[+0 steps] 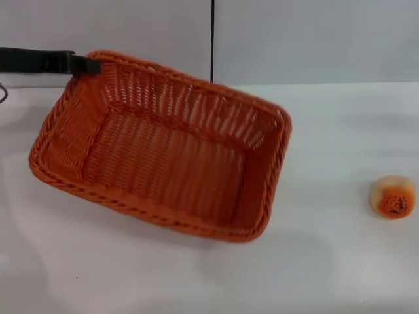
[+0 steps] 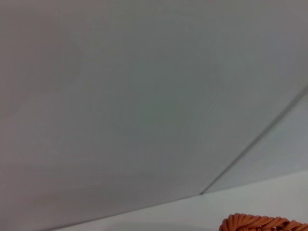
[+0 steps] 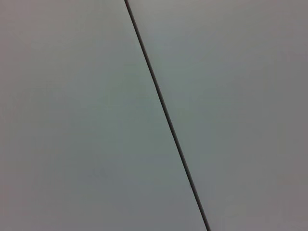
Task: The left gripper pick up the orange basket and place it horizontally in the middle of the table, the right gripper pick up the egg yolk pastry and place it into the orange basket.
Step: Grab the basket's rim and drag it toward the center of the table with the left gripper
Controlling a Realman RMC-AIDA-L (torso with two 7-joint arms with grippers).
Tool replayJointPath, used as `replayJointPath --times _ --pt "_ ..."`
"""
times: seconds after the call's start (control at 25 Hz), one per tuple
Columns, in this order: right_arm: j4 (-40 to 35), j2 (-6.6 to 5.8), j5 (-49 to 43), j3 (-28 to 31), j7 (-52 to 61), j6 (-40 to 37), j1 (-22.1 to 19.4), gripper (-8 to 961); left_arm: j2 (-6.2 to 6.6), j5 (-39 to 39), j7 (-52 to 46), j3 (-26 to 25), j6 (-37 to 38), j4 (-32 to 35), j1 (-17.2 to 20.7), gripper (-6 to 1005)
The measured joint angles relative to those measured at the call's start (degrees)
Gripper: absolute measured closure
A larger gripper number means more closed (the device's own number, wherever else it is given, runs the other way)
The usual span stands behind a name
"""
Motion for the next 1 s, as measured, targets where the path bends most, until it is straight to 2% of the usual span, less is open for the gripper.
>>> replayJointPath --times 0.28,0.64,1.0 --pt "0.01 0.00 0.01 -0.01 -0.12 1.12 0.07 346 -0.36 -1.39 -4.12 -2.06 0.68 -0.06 2.39 793" --pt "0.01 0.00 -0.03 -0.27 -0.11 2.44 0.55 342 -0.81 -9.24 -5.22 -1.51 1.16 -1.22 9.10 783" --pt "0.02 0.03 -0.28 -0.47 -0.42 4.48 1.90 339 -1.20 -10.34 -4.89 -0.48 1.26 -4.23 11.08 772"
